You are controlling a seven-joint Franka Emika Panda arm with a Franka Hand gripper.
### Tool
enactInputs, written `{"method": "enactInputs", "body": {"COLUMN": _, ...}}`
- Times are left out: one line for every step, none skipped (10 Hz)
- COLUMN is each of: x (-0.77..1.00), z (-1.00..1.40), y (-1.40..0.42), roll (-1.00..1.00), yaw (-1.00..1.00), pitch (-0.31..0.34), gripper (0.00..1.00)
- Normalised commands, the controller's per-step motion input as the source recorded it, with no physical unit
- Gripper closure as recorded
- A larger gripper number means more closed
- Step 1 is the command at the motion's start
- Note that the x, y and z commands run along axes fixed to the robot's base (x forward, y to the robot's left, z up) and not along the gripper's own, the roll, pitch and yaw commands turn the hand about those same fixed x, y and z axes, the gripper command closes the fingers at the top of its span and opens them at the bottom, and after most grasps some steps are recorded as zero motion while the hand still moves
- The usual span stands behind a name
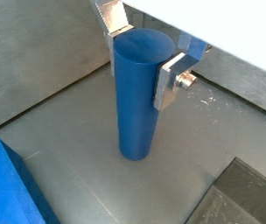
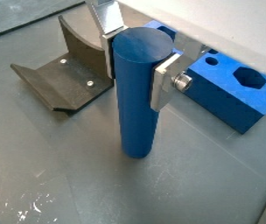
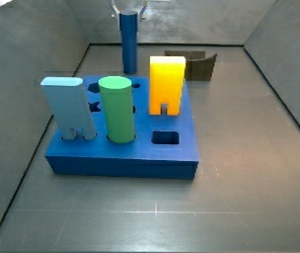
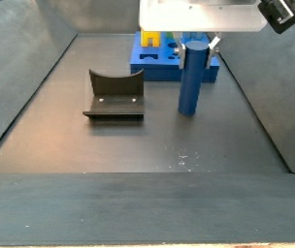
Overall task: Pick up the round object. Move up. Move to above the board. Insert the round object.
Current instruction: Pick up the round object, then move up.
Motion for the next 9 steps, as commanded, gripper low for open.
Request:
{"method": "enactInputs", "body": {"x": 0.0, "z": 0.0, "y": 0.0, "roll": 0.0, "yaw": 0.0, "pitch": 0.0, "gripper": 1.0}}
{"method": "enactInputs", "body": {"x": 0.0, "z": 0.0, "y": 0.0, "roll": 0.0, "yaw": 0.0, "pitch": 0.0, "gripper": 1.0}}
{"method": "enactInputs", "body": {"x": 0.0, "z": 0.0, "y": 0.0, "roll": 0.0, "yaw": 0.0, "pitch": 0.0, "gripper": 1.0}}
{"method": "enactInputs", "body": {"x": 0.0, "z": 0.83, "y": 0.0, "roll": 0.0, "yaw": 0.0, "pitch": 0.0, "gripper": 1.0}}
{"method": "enactInputs", "body": {"x": 0.06, "z": 0.86, "y": -0.06, "roll": 0.0, "yaw": 0.01, "pitch": -0.024, "gripper": 1.0}}
{"method": "enactInputs", "body": {"x": 0.03, "z": 0.73, "y": -0.05, "roll": -0.01, "yaw": 0.02, "pitch": 0.011, "gripper": 1.0}}
{"method": "enactInputs", "body": {"x": 0.02, "z": 0.65, "y": -0.04, "roll": -0.01, "yaw": 0.02, "pitch": 0.026, "gripper": 1.0}}
{"method": "enactInputs", "body": {"x": 0.02, "z": 0.44, "y": -0.02, "roll": -0.02, "yaw": 0.02, "pitch": 0.048, "gripper": 1.0}}
{"method": "enactInputs", "body": {"x": 0.02, "z": 0.28, "y": -0.01, "roll": -0.02, "yaw": 0.02, "pitch": 0.064, "gripper": 1.0}}
